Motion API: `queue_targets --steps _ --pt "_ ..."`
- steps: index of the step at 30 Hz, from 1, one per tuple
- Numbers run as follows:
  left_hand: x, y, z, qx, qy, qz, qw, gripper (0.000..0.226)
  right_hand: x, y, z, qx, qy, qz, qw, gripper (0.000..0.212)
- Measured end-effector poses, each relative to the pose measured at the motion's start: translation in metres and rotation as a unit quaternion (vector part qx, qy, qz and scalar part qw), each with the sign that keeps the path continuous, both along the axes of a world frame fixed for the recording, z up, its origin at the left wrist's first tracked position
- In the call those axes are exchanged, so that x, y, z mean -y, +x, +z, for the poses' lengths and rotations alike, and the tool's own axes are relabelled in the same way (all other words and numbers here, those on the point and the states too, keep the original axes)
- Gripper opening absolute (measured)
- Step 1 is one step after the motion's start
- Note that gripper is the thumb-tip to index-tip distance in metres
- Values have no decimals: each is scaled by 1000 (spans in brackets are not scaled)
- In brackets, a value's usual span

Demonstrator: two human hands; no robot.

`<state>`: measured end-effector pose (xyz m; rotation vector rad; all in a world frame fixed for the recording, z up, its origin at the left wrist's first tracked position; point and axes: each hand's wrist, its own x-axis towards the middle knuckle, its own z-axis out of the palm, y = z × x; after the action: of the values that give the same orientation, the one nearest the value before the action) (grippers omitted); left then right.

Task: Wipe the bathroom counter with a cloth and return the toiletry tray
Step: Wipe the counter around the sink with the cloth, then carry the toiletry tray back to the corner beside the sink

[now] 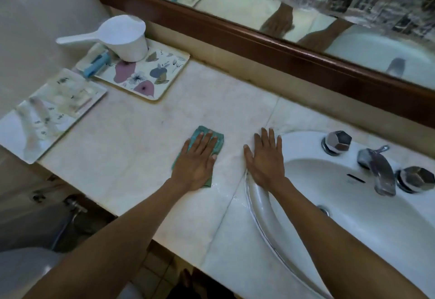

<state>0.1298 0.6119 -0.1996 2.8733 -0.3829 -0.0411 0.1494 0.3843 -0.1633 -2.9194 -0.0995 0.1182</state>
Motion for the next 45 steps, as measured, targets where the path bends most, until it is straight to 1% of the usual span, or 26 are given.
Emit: queue_targets --steps 4,7,13,18,21,24,26,28,29,30,31,33,36,39,41,43,45 --pt "-9 8 1 12 8 -11 1000 57 -16 31 0 -26 5 -20 999 65" --pt "-14 42 4 11 1 -8 1000 57 -27 50 -2 -36 24 -18 999 64" --pt "-27 122 6 3 6 -32 999 58 -61 83 -13 -9 57 -50 997 63" --pt "-38 183 4 3 5 -49 999 59 -81 114 -23 -4 58 -87 995 64" --pt "-40 198 6 -2 9 -68 998 59 -88 117 -31 14 46 -101 994 65" --pt "-43 202 10 -39 -17 -79 996 59 -89 115 -34 8 30 -101 994 66" --pt "-47 206 24 -115 -80 -76 987 57 -89 116 -30 -4 35 -101 994 65" --pt "-59 204 49 -191 -199 -36 961 52 -92 120 -18 -2 64 -117 991 60" --pt "-70 200 63 -205 -256 -11 945 49 -97 124 -9 17 90 -130 987 56" --pt "-83 195 75 -196 -294 6 935 45 -105 128 1 47 123 -144 981 49" --pt "-98 189 86 -171 -312 17 935 42 -116 133 12 75 160 -154 972 43" --pt "-138 176 101 -118 -325 51 937 36 -149 144 34 96 221 -147 959 32" --pt "-206 156 115 -53 -336 143 929 30 -217 162 64 71 293 -85 950 26" --pt "-273 126 125 17 -308 255 916 23 -287 176 82 56 286 15 956 24" --pt "-314 101 127 57 -293 329 896 21 -333 182 83 27 277 89 956 25" --pt "-352 76 122 72 -278 394 873 22 -374 185 79 -2 260 147 954 30" --pt "-385 51 112 78 -261 457 846 25 -407 187 70 -42 244 186 951 39"
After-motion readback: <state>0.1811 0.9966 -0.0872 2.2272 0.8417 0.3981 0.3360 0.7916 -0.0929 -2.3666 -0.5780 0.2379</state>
